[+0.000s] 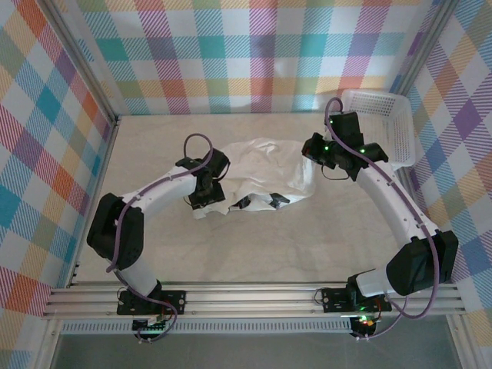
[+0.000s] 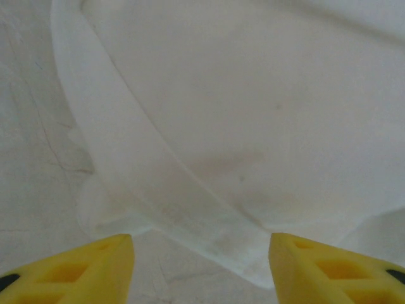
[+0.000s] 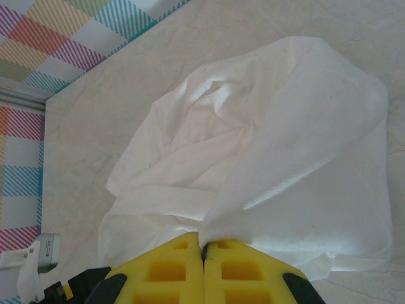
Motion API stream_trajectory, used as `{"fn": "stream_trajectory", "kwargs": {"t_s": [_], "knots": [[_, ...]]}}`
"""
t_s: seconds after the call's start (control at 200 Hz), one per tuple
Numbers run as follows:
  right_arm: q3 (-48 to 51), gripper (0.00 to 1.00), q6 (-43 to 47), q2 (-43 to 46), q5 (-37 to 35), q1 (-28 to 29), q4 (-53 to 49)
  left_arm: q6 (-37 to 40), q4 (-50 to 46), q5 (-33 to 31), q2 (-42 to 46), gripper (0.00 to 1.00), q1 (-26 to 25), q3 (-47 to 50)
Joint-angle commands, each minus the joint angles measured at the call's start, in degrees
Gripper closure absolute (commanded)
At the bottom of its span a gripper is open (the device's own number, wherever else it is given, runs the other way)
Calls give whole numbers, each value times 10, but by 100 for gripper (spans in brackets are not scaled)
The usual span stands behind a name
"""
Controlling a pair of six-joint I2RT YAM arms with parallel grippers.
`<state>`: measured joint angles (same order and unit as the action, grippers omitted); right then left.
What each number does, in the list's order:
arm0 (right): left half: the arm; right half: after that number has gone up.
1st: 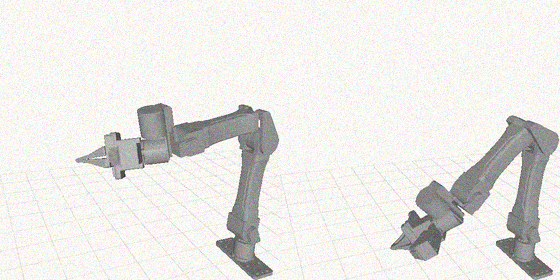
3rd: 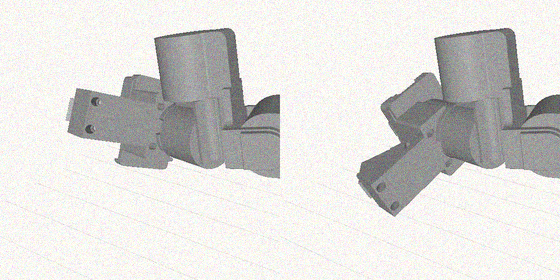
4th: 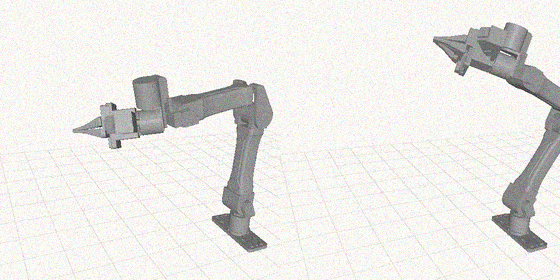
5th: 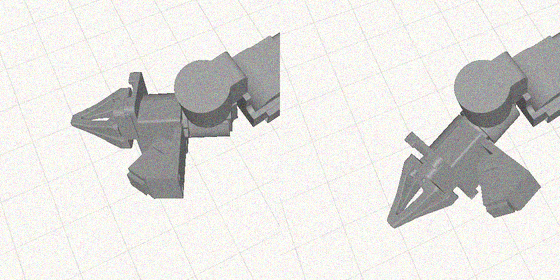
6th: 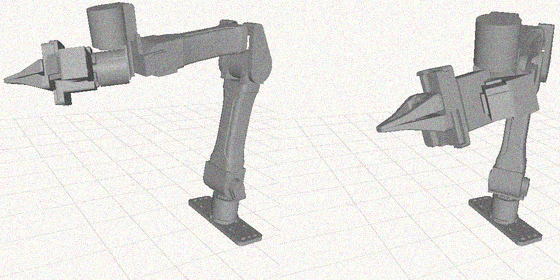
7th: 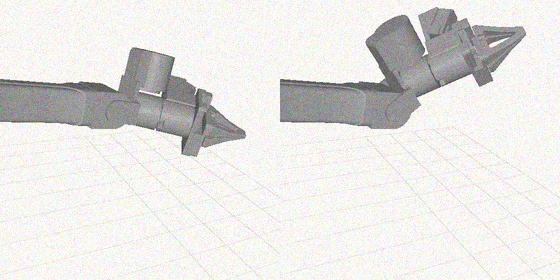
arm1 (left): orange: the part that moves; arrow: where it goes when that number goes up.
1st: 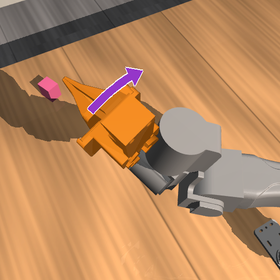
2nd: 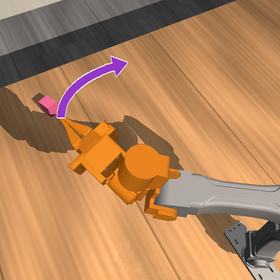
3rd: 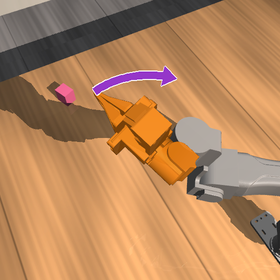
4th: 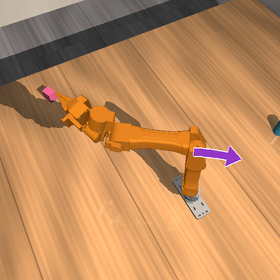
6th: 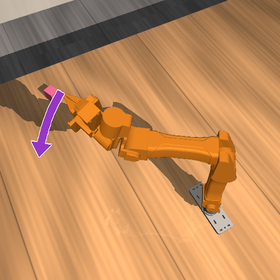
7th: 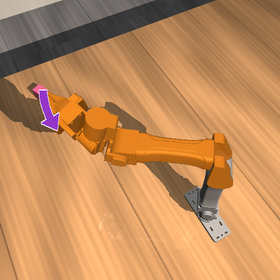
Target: Fold the inside-out t-shirt
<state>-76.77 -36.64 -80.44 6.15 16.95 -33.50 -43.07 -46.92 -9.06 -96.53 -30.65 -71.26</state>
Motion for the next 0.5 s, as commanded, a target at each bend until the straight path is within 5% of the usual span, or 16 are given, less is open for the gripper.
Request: {"fn": "stream_trajectory", "kwargs": {"t_s": [0.0,0.17,0.415,0.495], "knots": [[-9,100,10,12,9,3,-1,-25,37,11,-15,39,9,4],[-7,100,8,12,14,3,2,-57,38,46,-37,47,10,1],[-12,100,10,18,18,4,-2,-76,-17,7,2,79,14,12],[-18,100,7,26,15,4,0,-76,-23,3,22,97,23,17]]}}
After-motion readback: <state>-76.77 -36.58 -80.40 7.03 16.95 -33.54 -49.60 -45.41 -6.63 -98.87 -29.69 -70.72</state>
